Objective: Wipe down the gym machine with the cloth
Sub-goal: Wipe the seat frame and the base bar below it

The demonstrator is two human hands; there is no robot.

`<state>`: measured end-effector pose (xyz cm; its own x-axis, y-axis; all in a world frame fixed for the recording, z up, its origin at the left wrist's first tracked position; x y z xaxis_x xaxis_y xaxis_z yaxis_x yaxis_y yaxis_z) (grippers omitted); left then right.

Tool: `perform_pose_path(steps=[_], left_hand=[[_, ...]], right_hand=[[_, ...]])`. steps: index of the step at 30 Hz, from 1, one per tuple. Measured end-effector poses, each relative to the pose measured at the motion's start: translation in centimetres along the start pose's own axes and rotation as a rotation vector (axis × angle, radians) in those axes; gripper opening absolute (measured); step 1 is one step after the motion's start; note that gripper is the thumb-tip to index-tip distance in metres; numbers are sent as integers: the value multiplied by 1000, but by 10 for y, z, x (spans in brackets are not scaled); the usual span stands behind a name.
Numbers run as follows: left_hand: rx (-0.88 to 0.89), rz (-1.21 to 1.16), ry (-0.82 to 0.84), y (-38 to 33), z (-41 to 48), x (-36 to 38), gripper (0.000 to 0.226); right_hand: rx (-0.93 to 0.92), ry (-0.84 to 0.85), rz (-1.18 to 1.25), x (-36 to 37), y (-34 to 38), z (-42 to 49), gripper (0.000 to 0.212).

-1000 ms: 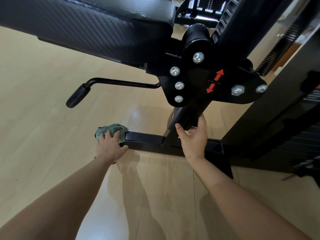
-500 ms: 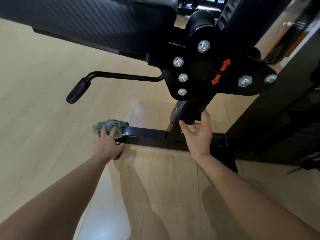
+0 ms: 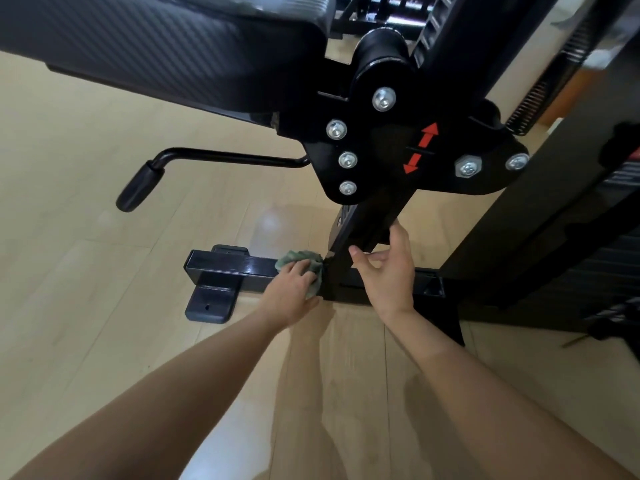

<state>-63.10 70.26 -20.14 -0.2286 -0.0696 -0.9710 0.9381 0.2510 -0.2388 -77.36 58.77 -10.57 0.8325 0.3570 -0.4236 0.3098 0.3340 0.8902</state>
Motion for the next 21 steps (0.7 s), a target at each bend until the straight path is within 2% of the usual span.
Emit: perform_pose_path(steps=[5,12,18,21], left_hand=[[-6,188,-45,26,-10,-18,30],[-360,162,-194,92,-48,-38,17],[-822,-151,-299,133,-87,-42,25],[-1119,-535,-440,150,-108,-30,29]], right_hand=[[5,35,13,-2,-2,0,73],[-12,40,19,0,-2,0,73],[-17,44,4,-2,-3,1,71],[-18,23,13,-1,-1,0,69]])
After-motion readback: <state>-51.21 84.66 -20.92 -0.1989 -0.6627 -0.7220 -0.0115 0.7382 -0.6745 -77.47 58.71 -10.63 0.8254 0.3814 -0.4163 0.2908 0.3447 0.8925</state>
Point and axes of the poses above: each hand's wrist, its own z-axis towards the middle knuckle, its own x-axis out of the palm, y = z × x, the point moved 6 cm from there along z, towards the middle knuckle, and after that the axes turned 9 degrees about x, right-handed, at the moved point
